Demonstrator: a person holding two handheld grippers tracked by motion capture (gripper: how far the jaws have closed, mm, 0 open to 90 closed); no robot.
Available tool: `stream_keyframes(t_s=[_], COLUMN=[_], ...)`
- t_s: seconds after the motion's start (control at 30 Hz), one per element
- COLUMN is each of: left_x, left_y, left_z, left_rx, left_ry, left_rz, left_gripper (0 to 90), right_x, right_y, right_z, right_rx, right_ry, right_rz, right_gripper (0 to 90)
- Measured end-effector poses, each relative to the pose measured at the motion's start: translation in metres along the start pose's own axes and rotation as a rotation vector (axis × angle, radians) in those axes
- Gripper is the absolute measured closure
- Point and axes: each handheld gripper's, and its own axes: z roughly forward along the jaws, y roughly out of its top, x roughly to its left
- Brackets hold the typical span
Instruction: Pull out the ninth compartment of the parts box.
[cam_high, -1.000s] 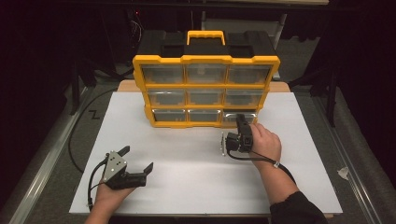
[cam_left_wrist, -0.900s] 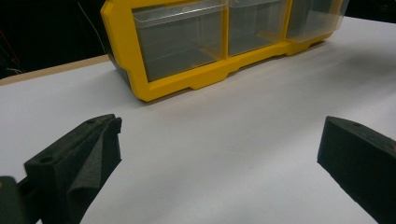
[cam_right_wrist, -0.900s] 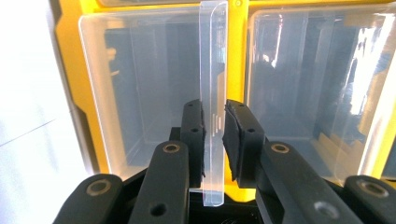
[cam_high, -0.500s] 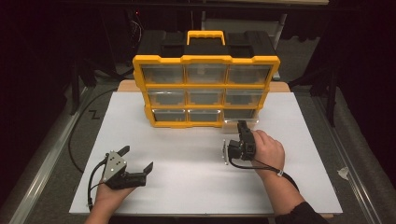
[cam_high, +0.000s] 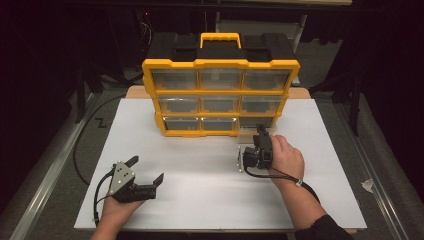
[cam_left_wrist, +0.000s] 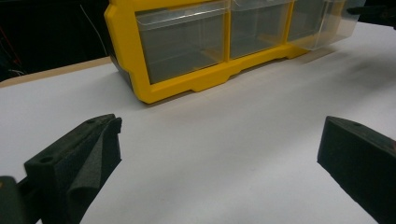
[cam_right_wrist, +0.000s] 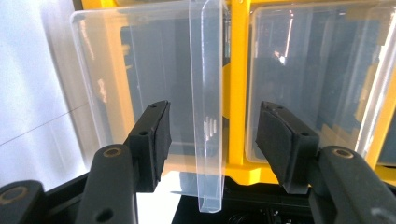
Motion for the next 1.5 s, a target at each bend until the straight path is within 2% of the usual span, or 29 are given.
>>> stream_keyframes(t_s=[0.23, 0.3, 0.5, 0.67, 0.93, 1.3, 1.33, 1.4, 1.5], left_x=[0.000, -0.001, -0.001, 0.000, -0.001, -0.001, -0.001, -0.001, -0.001], left_y=[0.000, 0.000, 0.000, -0.001, 0.000, 0.000, 0.000, 0.000, -0.001], left_z=[0.000, 0.000, 0.000, 0.001, -0.001, 0.000, 0.000, 0.001, 0.001], left_rx=[-0.002, -0.002, -0.004, 0.000, -0.006, 0.000, 0.000, 0.001, 0.006], left_ry=[0.006, 0.005, 0.003, 0.004, 0.007, 0.005, 0.005, 0.005, 0.003], left_rz=[-0.005, -0.004, -0.001, 0.000, 0.001, 0.006, 0.006, 0.008, 0.007], left_gripper=[0.1, 0.1, 0.1, 0.1, 0.1, 0.1, 0.1, 0.1, 0.1], right_x=[-0.001, -0.001, 0.003, 0.001, 0.001, 0.003, 0.004, 0.003, 0.003], right_y=[-0.003, -0.003, -0.006, -0.004, -0.003, -0.004, -0.005, -0.005, -0.006], right_z=[0.003, 0.002, 0.001, 0.002, -0.001, -0.016, -0.017, -0.020, -0.024], right_rx=[0.011, 0.016, 0.003, 0.003, 0.002, -0.004, -0.005, -0.011, -0.009], right_ry=[0.000, 0.017, -0.004, 0.001, -0.003, -0.001, 0.003, -0.002, 0.007], right_rz=[0.000, -0.010, -0.021, -0.030, -0.038, -0.026, -0.011, -0.028, -0.021], right_gripper=[57.5, 61.4, 69.8, 77.1, 78.0, 78.1, 78.2, 78.2, 78.2])
